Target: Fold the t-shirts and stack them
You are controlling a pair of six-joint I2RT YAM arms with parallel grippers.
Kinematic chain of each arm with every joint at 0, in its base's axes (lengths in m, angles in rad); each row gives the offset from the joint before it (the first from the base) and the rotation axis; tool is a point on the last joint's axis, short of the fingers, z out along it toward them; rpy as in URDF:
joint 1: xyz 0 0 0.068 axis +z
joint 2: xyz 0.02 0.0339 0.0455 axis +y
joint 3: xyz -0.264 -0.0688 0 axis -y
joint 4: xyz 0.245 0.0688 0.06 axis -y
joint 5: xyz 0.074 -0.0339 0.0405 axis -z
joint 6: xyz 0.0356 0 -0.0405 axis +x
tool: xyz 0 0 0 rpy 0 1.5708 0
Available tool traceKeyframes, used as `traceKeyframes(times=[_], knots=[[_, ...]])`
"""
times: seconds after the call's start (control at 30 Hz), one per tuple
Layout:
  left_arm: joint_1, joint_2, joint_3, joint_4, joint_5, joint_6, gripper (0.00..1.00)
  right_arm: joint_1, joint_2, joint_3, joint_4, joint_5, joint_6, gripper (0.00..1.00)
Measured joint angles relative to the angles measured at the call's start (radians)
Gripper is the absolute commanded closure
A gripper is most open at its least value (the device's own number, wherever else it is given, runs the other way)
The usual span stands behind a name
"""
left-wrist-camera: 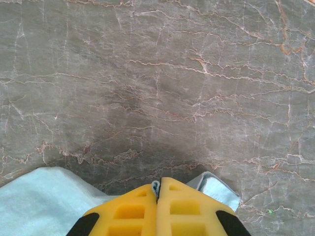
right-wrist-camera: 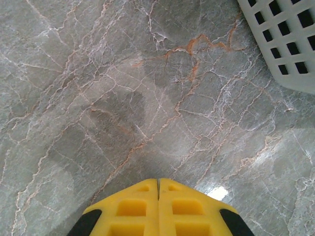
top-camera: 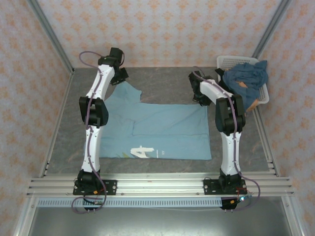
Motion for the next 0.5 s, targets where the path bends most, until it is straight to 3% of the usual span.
traceKeyframes(times=[0.23,0.5], knots=[[0.000,-0.177,-0.187,-0.013,0.004,0.001,1.00,0.000,-0.058,-0.013,-0.006,-0.039,-0.027,0.98],[0.000,-0.561,-0.622,-0.006,0.026,0.004,1.00,0.000,-0.222,-0.142,-0.001,-0.087,-0.041,0.98]])
